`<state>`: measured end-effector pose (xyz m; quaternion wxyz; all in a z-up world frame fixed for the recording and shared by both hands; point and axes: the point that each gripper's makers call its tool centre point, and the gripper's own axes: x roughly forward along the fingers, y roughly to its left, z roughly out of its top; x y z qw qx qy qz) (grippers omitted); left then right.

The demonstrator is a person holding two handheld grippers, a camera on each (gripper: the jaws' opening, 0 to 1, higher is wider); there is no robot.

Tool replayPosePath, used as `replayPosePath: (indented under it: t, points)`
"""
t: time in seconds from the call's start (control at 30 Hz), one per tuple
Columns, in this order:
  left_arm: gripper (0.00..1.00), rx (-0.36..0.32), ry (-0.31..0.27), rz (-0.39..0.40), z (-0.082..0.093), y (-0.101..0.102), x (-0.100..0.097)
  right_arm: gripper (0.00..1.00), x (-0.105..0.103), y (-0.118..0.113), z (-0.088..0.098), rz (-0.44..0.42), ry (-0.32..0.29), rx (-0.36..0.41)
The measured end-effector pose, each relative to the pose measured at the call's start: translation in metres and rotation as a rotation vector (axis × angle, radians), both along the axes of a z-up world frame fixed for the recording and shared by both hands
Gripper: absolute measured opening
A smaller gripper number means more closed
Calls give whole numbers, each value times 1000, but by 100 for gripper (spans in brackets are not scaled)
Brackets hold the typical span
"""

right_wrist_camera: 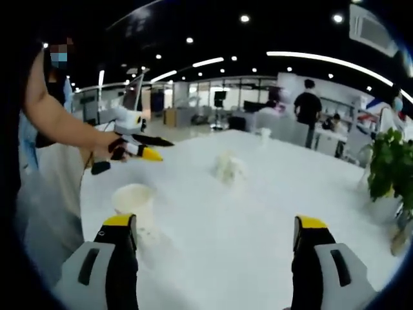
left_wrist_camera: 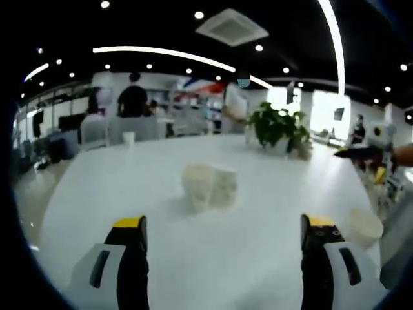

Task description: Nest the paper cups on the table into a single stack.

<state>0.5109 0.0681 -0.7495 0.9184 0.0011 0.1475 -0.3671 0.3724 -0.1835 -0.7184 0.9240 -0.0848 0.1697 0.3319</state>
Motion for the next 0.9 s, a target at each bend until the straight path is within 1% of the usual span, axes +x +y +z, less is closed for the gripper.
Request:
replayPosePath:
  t: [0.07,0.13,0.27,0.33,0.4,0.43,0.47,0.57,0.7,0.8,0.87,0.9]
  points:
    - [96,4,-11,1,-2,-4,11,100,0,-1,0,-2,5,0]
    - [94,5,-17,-8,1,-13,16,100,2,-2,-1,-2,6,-2]
    - [94,25,-44,-18,-3,-24,38,99,4,-3,-4,-4,13,-1]
    - [95,6,-74,-13,-7,-27,57,99,5,-2,-6,-4,17,0]
    - [96,-14,-87,-6,-7,-31,68,99,7,-1,-8,-4,19,4]
    - [96,-16,-88,-5,-8,-31,70,99,8,-1,-9,-5,22,5]
    - [95,-25,-92,-3,-9,-35,77,99,9,1,-10,-3,24,7]
    - [92,-14,-91,-3,-15,-40,90,99,10,4,-11,2,26,9]
    - [91,-21,-98,-13,-18,-48,104,99,12,7,-13,6,30,9]
    - [86,-19,-103,-25,-22,-58,112,99,12,6,-14,5,30,10]
    - [83,-3,-108,-40,-26,-64,116,99,10,6,-14,4,33,11]
    - [81,17,-108,-49,-28,-67,117,98,10,6,-15,4,34,10]
